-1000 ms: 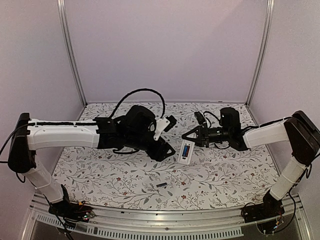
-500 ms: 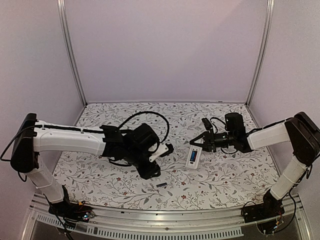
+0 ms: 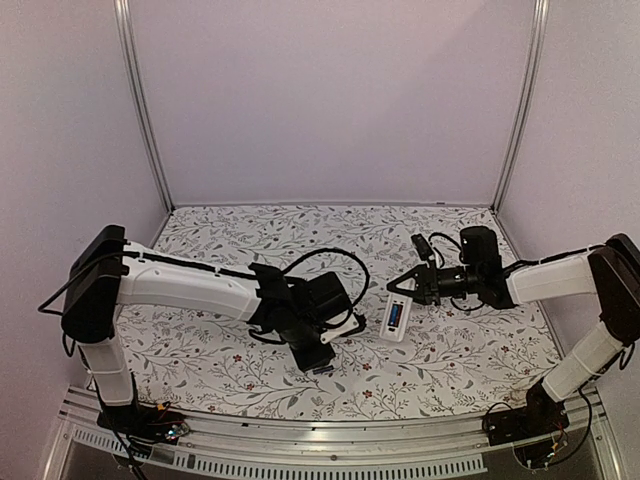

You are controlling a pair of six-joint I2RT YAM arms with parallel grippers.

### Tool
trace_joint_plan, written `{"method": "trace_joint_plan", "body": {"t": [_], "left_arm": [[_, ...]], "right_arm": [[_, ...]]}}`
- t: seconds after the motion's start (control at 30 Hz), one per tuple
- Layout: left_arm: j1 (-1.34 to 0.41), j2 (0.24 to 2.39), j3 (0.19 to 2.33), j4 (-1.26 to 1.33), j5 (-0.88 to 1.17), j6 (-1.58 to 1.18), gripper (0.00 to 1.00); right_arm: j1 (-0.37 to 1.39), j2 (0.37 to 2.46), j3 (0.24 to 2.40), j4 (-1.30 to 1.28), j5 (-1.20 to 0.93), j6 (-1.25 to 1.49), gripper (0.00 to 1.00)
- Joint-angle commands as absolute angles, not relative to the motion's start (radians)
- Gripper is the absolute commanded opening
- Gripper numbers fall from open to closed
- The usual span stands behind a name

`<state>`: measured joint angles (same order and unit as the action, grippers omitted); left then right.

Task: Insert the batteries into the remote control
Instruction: Pick up the battery from the center of the board.

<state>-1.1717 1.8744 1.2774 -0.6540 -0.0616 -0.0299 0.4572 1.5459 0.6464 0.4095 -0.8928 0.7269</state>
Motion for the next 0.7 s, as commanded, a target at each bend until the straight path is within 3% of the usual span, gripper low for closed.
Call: {"method": "trace_joint_plan", "body": {"t": [0.0,0.67], "left_arm": [[-1.185,1.915,1.318,-0.697,-0.087,-0.006,0.40],[-1.200,1.987,1.360,-0.727,-0.066,0.020,0.32]], "right_arm": [[0.451,1.489,0.621,0.402,-0.920,0.689,0.00],[0.450,1.309,0.596,0.383,-0.908,0.619,0.00]]}}
